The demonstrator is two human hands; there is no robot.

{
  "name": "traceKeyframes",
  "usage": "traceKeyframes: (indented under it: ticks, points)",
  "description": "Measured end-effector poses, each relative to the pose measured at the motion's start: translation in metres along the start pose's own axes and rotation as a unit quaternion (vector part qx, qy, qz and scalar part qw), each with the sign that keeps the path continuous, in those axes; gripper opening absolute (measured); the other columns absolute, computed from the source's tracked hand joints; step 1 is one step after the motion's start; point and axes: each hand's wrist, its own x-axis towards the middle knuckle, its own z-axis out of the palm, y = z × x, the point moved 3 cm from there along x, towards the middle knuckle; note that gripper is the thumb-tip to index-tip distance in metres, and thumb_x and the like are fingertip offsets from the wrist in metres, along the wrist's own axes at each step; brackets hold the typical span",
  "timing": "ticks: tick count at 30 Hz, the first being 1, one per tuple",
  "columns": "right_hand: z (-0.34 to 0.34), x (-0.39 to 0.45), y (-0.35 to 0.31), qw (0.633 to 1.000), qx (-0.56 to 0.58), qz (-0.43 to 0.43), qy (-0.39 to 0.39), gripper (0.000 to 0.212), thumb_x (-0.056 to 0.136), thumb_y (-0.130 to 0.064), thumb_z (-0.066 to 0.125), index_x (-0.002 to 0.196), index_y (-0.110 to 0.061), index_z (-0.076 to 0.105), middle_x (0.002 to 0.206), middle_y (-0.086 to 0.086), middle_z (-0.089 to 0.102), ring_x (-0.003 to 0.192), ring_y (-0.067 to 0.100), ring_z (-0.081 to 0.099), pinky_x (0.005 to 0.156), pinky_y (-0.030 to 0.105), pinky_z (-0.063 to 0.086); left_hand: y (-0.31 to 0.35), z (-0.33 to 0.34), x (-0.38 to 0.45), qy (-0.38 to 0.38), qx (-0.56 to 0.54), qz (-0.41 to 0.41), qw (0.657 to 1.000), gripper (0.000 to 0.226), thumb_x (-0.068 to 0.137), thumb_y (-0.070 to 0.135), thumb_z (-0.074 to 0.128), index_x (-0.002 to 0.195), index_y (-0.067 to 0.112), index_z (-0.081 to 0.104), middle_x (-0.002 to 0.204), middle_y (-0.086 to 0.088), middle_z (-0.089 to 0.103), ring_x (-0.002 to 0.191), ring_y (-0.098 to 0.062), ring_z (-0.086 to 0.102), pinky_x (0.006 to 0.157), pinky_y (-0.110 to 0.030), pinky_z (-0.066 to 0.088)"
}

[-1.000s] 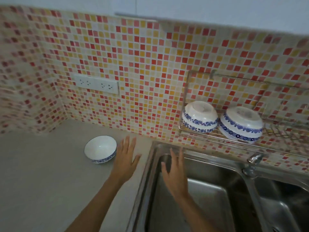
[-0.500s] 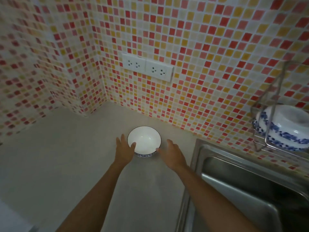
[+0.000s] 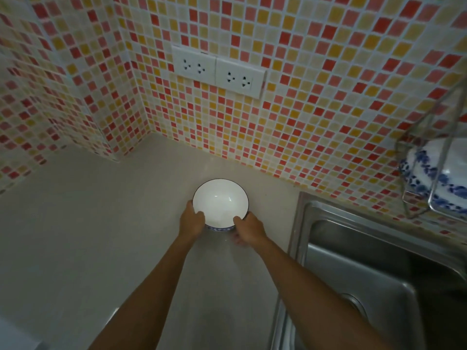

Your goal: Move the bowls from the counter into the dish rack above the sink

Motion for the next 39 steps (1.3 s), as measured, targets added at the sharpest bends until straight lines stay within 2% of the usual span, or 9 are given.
traceKeyframes:
  ticks: [4, 9, 14, 23, 26, 29, 33, 37, 39]
  points:
    - [-0.012, -0.020, 0.015, 0.998, 0.065, 0.017, -0.015, 0.034, 0.085, -0.017, 0.046, 0.116, -0.006, 0.057, 0.102, 0.021, 0.069, 0.051, 0.018, 0.063, 0.041, 0.023, 0.052, 0.003, 0.009, -0.025, -0.025, -0.021, -0.009, 0.999, 0.061, 0.071, 0.017, 0.044, 0.130, 0.005, 0.045, 0.129, -0.019, 0.055, 0.116, -0.035, 0.052, 0.093, -0.038, 0.043]
    - [-0.041, -0.052, 0.050, 0.997, 0.076, -0.010, 0.011, 0.032, 0.088, -0.015, 0.043, 0.117, -0.010, 0.054, 0.095, 0.018, 0.071, 0.055, 0.020, 0.067, 0.054, 0.029, 0.057, 0.002, 0.032, -0.072, -0.073, -0.070, -0.007, 0.995, 0.064, 0.066, 0.023, 0.046, 0.129, 0.014, 0.044, 0.126, -0.013, 0.056, 0.112, -0.032, 0.053, 0.095, -0.044, 0.048]
    - [-0.078, -0.092, 0.073, 0.992, 0.109, -0.054, 0.033, 0.037, 0.091, -0.010, 0.042, 0.126, -0.007, 0.050, 0.097, 0.017, 0.068, 0.056, 0.020, 0.067, 0.049, 0.026, 0.054, 0.017, 0.059, -0.122, -0.099, -0.173, -0.023, 0.980, 0.046, 0.087, 0.014, 0.060, 0.126, 0.022, 0.037, 0.123, -0.002, 0.049, 0.108, -0.027, 0.053, 0.066, -0.034, 0.053]
    - [-0.185, -0.179, 0.094, 0.975, 0.136, -0.152, 0.089, 0.030, 0.093, -0.027, 0.052, 0.116, -0.010, 0.061, 0.090, 0.007, 0.074, 0.070, 0.017, 0.072, 0.062, 0.027, 0.058, 0.083, 0.109, -0.214, -0.106, -0.223, 0.076, 0.966, 0.052, 0.091, 0.045, 0.052, 0.135, 0.032, 0.029, 0.128, 0.002, 0.042, 0.111, -0.029, 0.051, 0.073, -0.044, 0.057]
    - [-0.231, -0.207, 0.091, 0.953, 0.082, -0.242, 0.160, 0.041, 0.093, -0.052, 0.049, 0.092, -0.016, 0.069, 0.080, -0.001, 0.072, 0.074, 0.007, 0.067, 0.074, 0.029, 0.057, 0.111, 0.117, -0.234, -0.168, -0.273, 0.131, 0.938, 0.049, 0.089, 0.057, 0.048, 0.133, 0.037, 0.043, 0.134, 0.001, 0.053, 0.116, -0.033, 0.057, 0.085, -0.059, 0.053]
    - [-0.284, -0.234, 0.089, 0.897, 0.065, -0.330, 0.288, 0.031, 0.097, -0.041, 0.050, 0.082, -0.020, 0.067, 0.068, -0.008, 0.063, 0.063, -0.004, 0.056, 0.059, 0.010, 0.042, 0.138, 0.123, -0.256, -0.199, -0.289, 0.163, 0.922, 0.039, 0.092, 0.057, 0.039, 0.125, 0.040, 0.054, 0.124, 0.006, 0.063, 0.108, -0.027, 0.063, 0.084, -0.050, 0.055]
    - [-0.353, -0.243, 0.096, 0.827, -0.018, -0.360, 0.432, 0.031, 0.094, -0.036, 0.057, 0.113, -0.014, 0.067, 0.103, -0.002, 0.070, 0.092, 0.007, 0.063, 0.083, 0.022, 0.049, 0.164, 0.138, -0.283, -0.177, -0.279, 0.181, 0.926, 0.048, 0.093, 0.062, 0.022, 0.125, 0.042, 0.052, 0.120, 0.011, 0.062, 0.106, -0.020, 0.061, 0.078, -0.038, 0.054]
    - [-0.394, -0.225, 0.112, 0.813, -0.120, -0.349, 0.451, 0.049, 0.091, -0.037, 0.061, 0.130, -0.008, 0.057, 0.130, 0.011, 0.061, 0.123, 0.025, 0.053, 0.104, 0.030, 0.037, 0.189, 0.159, -0.301, -0.168, -0.262, 0.210, 0.927, 0.048, 0.094, 0.061, 0.022, 0.126, 0.040, 0.052, 0.120, 0.009, 0.063, 0.106, -0.020, 0.062, 0.082, -0.042, 0.054]
    - [-0.404, -0.215, 0.122, 0.808, -0.188, -0.333, 0.448, 0.070, 0.091, -0.056, 0.042, 0.138, -0.004, 0.048, 0.144, 0.015, 0.048, 0.138, 0.028, 0.038, 0.113, 0.034, 0.025, 0.204, 0.169, -0.308, -0.154, -0.258, 0.223, 0.927, 0.048, 0.094, 0.060, 0.025, 0.127, 0.037, 0.050, 0.122, 0.005, 0.061, 0.106, -0.021, 0.061, 0.081, -0.041, 0.055]
